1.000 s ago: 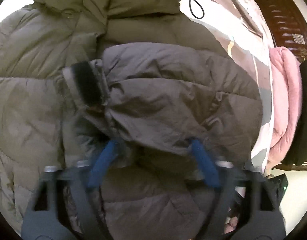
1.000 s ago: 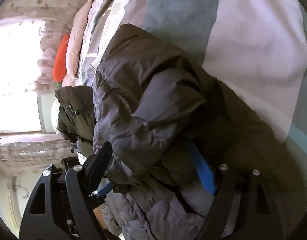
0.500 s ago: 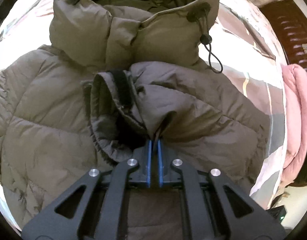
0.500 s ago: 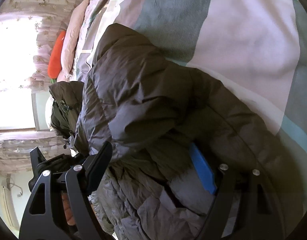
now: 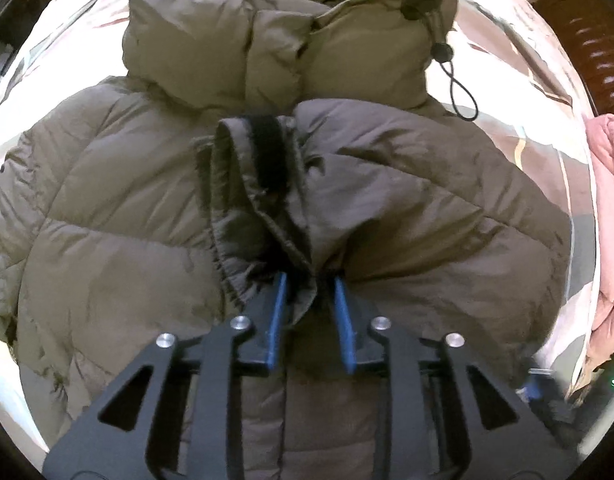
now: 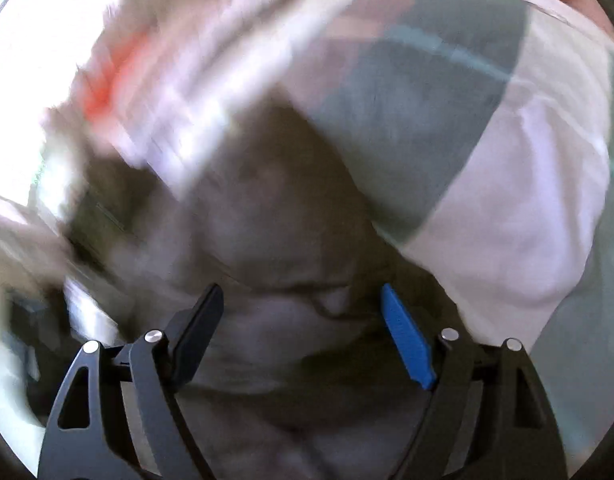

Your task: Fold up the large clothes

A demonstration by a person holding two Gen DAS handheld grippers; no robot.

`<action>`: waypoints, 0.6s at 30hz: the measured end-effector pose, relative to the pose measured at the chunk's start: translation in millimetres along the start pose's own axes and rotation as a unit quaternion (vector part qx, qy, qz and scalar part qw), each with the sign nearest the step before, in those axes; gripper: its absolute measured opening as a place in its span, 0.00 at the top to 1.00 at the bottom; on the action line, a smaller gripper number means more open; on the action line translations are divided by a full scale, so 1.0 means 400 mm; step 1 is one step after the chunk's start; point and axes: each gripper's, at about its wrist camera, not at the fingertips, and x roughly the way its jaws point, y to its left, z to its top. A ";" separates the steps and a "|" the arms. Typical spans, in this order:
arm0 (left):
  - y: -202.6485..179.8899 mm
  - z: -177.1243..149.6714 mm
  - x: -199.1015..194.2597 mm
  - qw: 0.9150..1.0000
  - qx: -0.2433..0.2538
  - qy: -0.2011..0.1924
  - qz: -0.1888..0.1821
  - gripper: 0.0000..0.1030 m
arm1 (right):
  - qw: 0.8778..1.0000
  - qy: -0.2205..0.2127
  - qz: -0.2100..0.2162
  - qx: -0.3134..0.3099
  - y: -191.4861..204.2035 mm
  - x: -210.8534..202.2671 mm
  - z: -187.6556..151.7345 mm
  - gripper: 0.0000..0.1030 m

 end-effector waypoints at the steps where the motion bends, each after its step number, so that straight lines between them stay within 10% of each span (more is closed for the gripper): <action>1: 0.005 -0.001 -0.003 1.000 -0.003 0.000 0.001 0.75 | 1.000 0.007 0.008 0.010 -0.007 0.010 -0.006 0.21; 10: -0.018 -0.009 -0.181 0.997 0.009 -0.078 -0.018 0.62 | 0.981 -0.103 0.090 0.139 -0.194 -0.171 -0.057 0.21; 15: -0.097 -0.011 -0.126 0.997 0.044 -0.051 -0.044 0.57 | 0.982 -0.100 0.106 0.117 -0.168 -0.159 0.002 0.21; 18: -0.124 -0.012 -0.056 0.997 0.058 -0.029 -0.037 0.36 | 0.989 -0.099 0.087 0.064 -0.083 -0.145 0.008 0.21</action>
